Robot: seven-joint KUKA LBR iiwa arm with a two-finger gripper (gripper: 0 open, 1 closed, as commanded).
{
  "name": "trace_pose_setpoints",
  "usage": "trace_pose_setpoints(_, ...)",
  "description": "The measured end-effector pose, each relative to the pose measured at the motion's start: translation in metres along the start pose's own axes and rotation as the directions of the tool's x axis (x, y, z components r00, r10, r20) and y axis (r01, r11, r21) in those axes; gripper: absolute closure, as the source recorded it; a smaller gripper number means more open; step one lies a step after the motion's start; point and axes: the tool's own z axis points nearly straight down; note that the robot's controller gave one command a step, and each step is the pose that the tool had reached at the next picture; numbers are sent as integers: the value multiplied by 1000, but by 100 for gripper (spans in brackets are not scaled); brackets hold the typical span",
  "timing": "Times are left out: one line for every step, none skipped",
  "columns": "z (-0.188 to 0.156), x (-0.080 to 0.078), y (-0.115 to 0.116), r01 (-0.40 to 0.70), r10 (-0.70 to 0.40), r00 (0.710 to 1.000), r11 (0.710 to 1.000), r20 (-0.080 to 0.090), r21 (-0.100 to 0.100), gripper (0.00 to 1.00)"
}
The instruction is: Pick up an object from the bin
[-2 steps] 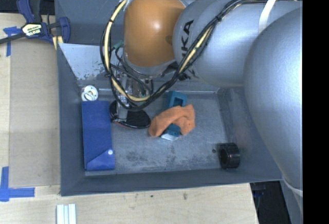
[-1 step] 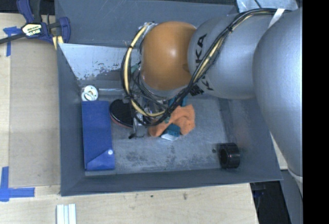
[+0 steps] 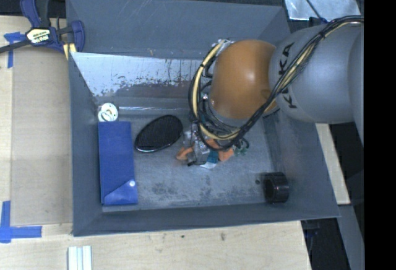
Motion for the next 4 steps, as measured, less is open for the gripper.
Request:
trace_pose_setpoints(0,0,0,0,0,1000,1000,0,0,100)
trace_pose_setpoints(-53,34,5,26,-26,1000,1000,-5,-1,100)
trace_pose_setpoints(-78,46,-15,41,-41,999,999,6,1,100)
trace_pose_setpoints(-129,34,-20,44,-44,999,999,-2,-1,100)
